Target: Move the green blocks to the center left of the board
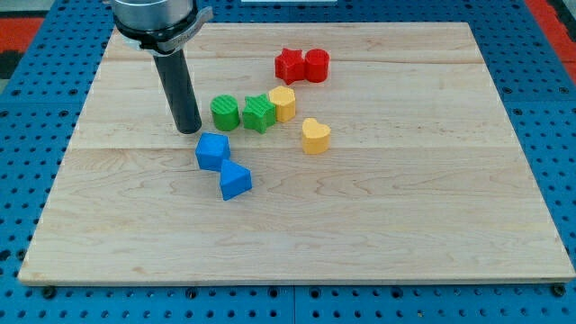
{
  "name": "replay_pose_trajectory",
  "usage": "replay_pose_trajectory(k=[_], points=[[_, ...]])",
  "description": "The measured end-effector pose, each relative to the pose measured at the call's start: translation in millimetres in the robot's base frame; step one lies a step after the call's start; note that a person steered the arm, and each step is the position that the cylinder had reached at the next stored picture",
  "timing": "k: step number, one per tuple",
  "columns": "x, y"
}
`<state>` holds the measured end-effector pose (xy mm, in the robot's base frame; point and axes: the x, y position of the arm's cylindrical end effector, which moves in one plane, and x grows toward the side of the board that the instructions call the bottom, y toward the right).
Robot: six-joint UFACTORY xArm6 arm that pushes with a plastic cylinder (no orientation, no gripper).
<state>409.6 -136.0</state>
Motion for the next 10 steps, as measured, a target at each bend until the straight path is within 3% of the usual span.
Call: replay_pose_trajectory(k=[2,3,4,7,8,10], points=[[-6.6,-24.8],[29.8,14.8],[7.8,78.9],[7.2,155.0],[-16.0,157.7],[-8.3,63.9]])
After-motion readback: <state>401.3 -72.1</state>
